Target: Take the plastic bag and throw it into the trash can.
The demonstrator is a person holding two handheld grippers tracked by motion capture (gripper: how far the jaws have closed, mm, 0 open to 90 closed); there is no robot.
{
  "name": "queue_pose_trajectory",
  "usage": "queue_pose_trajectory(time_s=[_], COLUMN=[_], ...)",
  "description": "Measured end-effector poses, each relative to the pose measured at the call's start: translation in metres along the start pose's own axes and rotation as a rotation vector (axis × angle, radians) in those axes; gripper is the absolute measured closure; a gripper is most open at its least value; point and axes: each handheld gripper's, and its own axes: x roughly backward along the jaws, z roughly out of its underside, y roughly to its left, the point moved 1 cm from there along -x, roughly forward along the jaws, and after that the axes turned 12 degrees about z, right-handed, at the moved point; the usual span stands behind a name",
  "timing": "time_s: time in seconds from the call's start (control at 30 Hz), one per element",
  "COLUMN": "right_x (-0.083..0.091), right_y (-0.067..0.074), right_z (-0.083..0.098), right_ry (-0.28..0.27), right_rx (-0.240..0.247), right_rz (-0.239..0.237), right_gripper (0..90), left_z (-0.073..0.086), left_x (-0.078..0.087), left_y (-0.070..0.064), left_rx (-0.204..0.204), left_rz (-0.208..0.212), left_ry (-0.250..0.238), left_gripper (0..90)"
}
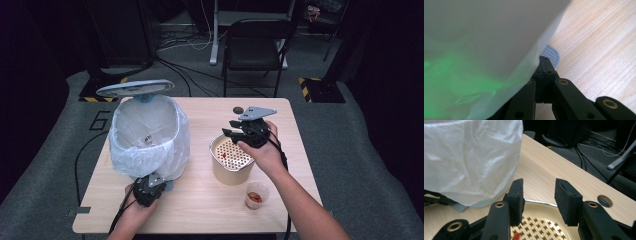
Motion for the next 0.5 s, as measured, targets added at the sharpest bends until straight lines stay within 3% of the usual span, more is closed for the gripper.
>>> queue_pose_trajectory(time_s=[0.5], right_x=[-0.016], right_y=[-0.043], right_z=[0.058], right_ry=[0.091], right_rx=[-0.068], right_rz=[0.114], right_gripper=[60.1], left_z=[0.0], left_x=[0.0], left_y=[0.0], left_rx=[0.001], left_rz=[-0.001], left_ry=[0.002], left_gripper=[90.0])
